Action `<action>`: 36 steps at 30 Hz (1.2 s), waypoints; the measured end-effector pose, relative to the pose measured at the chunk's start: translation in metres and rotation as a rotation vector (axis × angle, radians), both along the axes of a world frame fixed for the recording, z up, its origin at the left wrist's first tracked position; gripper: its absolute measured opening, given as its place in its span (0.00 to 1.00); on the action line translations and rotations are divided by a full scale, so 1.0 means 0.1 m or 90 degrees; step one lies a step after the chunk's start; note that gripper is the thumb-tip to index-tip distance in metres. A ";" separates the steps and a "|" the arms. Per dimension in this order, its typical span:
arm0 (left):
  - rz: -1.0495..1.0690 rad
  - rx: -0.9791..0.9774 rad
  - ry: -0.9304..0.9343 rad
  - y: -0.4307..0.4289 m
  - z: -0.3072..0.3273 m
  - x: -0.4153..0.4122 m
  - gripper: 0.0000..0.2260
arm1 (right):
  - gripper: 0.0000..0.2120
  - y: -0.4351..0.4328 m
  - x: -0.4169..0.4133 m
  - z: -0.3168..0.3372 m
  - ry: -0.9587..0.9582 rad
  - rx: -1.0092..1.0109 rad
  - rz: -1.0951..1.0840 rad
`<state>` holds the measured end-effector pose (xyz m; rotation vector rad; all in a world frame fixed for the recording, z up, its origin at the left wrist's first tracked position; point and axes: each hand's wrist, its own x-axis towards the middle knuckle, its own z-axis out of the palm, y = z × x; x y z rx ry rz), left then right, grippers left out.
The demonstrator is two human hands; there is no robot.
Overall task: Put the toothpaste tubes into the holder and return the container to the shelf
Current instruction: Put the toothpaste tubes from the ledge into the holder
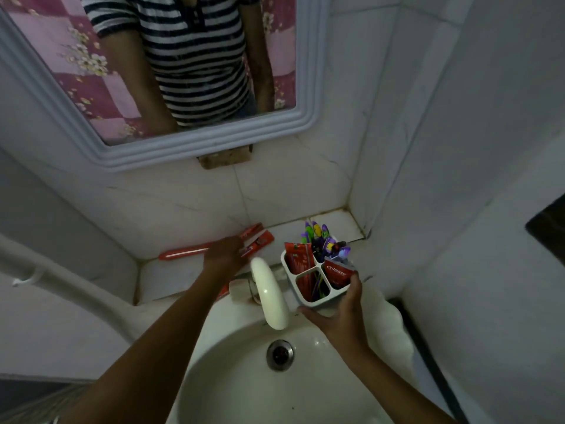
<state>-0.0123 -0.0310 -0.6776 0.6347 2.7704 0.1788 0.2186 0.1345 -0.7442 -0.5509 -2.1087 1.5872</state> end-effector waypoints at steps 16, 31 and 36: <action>0.050 0.490 -0.091 0.43 1.00 0.23 0.14 | 0.68 0.02 0.02 -0.05 -0.006 -0.009 -0.034; -0.262 0.318 -0.157 1.12 1.14 1.06 0.12 | 0.67 0.02 -0.01 0.04 -0.006 -0.036 -0.006; -0.153 0.423 -0.242 0.88 1.21 0.68 0.13 | 0.69 0.02 -0.02 0.03 -0.018 -0.040 -0.004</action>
